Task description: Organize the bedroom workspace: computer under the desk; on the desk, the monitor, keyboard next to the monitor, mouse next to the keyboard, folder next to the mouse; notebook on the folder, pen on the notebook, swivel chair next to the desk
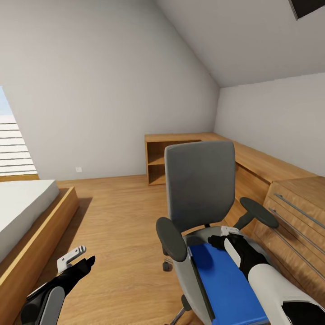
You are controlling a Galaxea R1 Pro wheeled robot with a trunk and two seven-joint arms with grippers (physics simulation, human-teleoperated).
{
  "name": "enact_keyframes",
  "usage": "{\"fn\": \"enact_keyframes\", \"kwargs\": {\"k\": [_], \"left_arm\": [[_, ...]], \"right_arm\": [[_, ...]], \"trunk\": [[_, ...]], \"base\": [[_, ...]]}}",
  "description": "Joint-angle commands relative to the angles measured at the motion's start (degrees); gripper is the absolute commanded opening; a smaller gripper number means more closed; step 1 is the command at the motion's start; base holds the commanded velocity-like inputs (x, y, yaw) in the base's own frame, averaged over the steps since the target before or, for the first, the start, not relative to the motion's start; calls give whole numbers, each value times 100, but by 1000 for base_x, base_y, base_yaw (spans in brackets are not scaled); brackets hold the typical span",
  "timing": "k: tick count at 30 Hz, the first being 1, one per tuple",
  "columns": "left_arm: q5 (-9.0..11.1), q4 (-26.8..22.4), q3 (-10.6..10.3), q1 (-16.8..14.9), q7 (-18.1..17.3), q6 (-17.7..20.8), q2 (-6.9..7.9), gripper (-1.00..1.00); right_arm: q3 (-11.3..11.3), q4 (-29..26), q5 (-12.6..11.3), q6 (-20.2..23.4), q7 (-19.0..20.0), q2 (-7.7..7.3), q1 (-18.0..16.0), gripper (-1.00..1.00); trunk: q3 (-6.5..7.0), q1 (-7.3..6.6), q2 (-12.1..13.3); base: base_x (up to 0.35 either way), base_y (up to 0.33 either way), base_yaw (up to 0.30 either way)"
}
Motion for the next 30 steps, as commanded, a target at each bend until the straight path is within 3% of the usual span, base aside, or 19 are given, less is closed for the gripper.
{"fn": "enact_keyframes", "kwargs": {"k": [1, 17, 30], "left_arm": [[61, -8, 6, -4, 44, 22, -3, 100], [61, 6, 28, -4, 21, 19, 10, 100], [61, 10, 32, -4, 17, 18, 15, 100]], "right_arm": [[19, -11, -60, 26, -40, -3, -2, 100], [19, -11, -60, 27, -40, -3, 0, 100], [19, -11, -60, 30, -40, -2, 0, 100]], "trunk": [[-6, -1, -3], [-6, -1, -3], [-6, -1, -3]], "base": [[0, 0, 0], [-2, 0, 0], [-135, 0, 0]]}}
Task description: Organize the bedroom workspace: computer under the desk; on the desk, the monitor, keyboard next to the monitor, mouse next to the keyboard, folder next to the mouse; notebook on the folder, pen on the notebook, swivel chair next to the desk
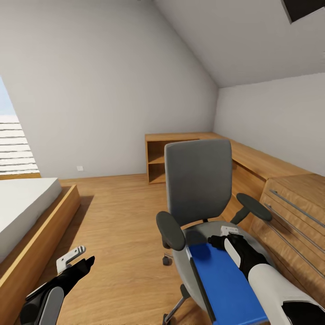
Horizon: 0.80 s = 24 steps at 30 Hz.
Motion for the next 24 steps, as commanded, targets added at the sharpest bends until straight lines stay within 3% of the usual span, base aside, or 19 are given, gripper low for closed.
{"fn": "enact_keyframes", "kwargs": {"k": [1, 24], "left_arm": [[61, -8, 6, -4, 44, 21, -4, 100], [61, -3, 6, -4, 44, 34, -6, 100]], "right_arm": [[19, -11, -60, 27, -40, -3, -1, 100], [19, -11, -60, 23, -40, -2, -1, 100]], "trunk": [[-6, -1, -3], [-6, -1, -3]], "base": [[-26, 0, 0], [-3, 0, 0]]}}
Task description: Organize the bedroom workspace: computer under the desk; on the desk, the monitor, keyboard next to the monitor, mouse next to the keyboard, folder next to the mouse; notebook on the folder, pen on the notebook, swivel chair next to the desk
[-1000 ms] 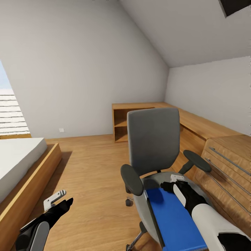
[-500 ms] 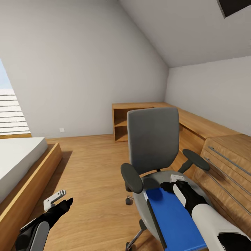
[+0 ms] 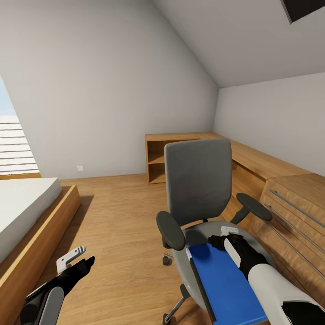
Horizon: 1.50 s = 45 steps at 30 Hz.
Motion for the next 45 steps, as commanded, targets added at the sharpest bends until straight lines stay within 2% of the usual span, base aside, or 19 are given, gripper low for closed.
{"fn": "enact_keyframes", "kwargs": {"k": [1, 11, 40, 45], "left_arm": [[61, -7, 6, -4, 44, 22, -3, 100], [61, -3, 6, -4, 44, 22, -1, 100], [62, 3, 6, -4, 44, 19, -1, 100], [61, 11, 6, -4, 50, 15, -1, 100]], "right_arm": [[19, -11, -60, 26, -40, -2, -1, 100], [19, -19, -60, 24, -33, 3, -2, 100], [19, -26, -60, 16, -31, 2, -2, 100], [16, -259, -60, -28, -34, -3, 0, 100]], "trunk": [[-6, -1, -3], [-6, -1, -3], [515, -638, 1160], [604, -748, 1361]], "base": [[0, 0, 0], [0, 0, 0], [0, 0, 0], [0, 0, 0]]}}
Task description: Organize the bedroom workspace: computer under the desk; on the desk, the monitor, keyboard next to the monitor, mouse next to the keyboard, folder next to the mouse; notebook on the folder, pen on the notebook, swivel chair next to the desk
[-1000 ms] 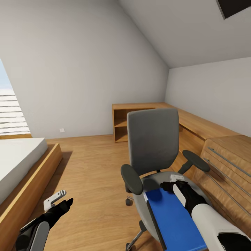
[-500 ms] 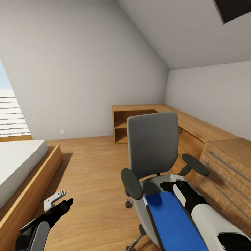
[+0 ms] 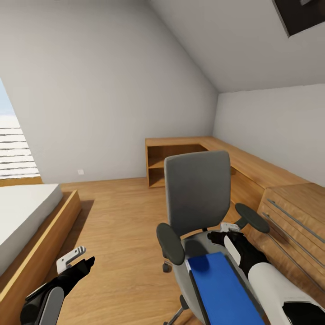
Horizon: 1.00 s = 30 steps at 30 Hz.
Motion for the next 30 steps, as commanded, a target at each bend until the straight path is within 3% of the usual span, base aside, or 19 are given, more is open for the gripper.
{"fn": "enact_keyframes", "kwargs": {"k": [1, 7, 13, 22, 30], "left_arm": [[61, -2, 6, -4, 44, 21, -4, 100], [61, 35, 6, -4, 46, 20, -9, 100], [60, 45, 0, -4, 47, 14, -12, 100], [60, 48, 1, -4, 39, 12, -13, 100], [60, 48, 4, -4, 38, 11, -13, 100]], "right_arm": [[17, -127, -59, 10, -44, -4, 1, 100], [14, -965, -60, 1, -57, -5, 114, 100], [-48, -1820, -62, 167, -63, -2, 578, 100], [-594, -2936, -128, 375, -64, 122, 1167, 100], [-1101, -3535, -574, 554, -67, 225, 1469, 100]], "trunk": [[12, -23, 39], [120, -155, 279], [192, -243, 440], [192, -243, 440], [192, -243, 440]], "base": [[0, 0, 0], [0, 0, 0], [0, 0, 0], [0, 0, 0], [0, 0, 0]]}}
